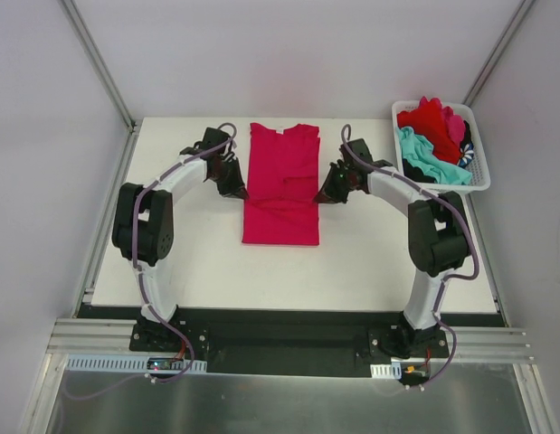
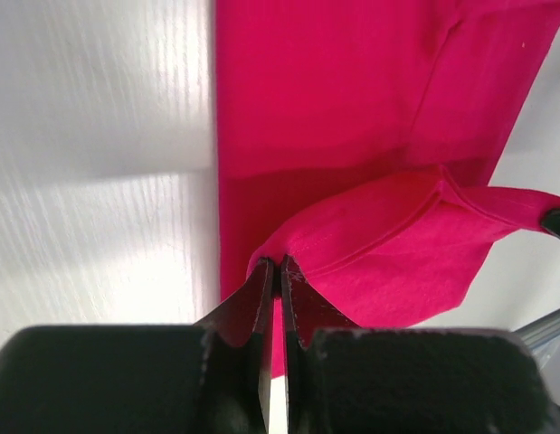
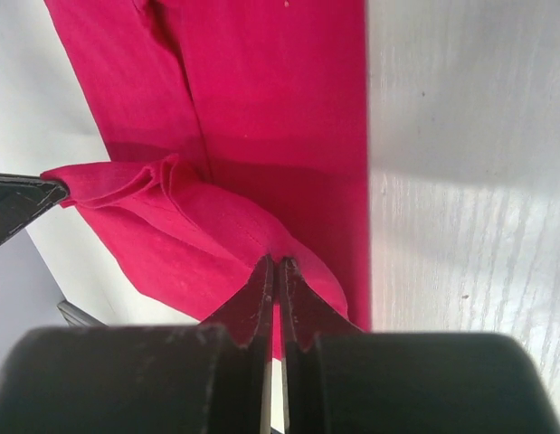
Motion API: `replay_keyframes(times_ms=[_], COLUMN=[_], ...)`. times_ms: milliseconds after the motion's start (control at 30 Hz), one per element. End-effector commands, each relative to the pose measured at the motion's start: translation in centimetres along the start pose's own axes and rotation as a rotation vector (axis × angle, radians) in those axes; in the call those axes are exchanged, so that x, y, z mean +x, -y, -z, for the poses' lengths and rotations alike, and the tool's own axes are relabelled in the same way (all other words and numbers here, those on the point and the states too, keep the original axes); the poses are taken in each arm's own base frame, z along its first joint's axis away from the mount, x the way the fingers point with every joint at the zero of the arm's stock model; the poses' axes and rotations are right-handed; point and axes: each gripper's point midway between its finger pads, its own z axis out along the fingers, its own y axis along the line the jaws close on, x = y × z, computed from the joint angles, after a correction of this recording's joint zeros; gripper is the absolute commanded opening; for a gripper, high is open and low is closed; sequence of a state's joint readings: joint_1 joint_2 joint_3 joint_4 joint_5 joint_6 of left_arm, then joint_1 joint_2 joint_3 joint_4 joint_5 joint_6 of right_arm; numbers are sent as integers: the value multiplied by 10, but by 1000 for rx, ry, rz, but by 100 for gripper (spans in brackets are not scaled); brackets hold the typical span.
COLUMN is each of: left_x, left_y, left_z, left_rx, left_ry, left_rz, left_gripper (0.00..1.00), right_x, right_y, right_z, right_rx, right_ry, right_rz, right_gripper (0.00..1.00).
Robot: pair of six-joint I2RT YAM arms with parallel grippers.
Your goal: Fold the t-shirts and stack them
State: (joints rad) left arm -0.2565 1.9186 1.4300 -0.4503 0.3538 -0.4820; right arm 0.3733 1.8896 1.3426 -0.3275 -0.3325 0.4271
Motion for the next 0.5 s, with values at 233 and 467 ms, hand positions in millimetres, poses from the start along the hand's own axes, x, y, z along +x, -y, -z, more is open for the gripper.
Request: replay_keyframes(times_ms=[233, 467], left_x=[-47, -57], left_y=[4, 4], left_z=[-7, -20], left_rx=[18, 20], left_ry=[67, 53], left_rz=[-25, -23], left_gripper=[0, 0], right_x=[-37, -49], right_y=[-11, -7], right_z=[-7, -17], right_rx=[-69, -77], right_ry=[15, 7], right_rz=[9, -5], right_gripper=[0, 0])
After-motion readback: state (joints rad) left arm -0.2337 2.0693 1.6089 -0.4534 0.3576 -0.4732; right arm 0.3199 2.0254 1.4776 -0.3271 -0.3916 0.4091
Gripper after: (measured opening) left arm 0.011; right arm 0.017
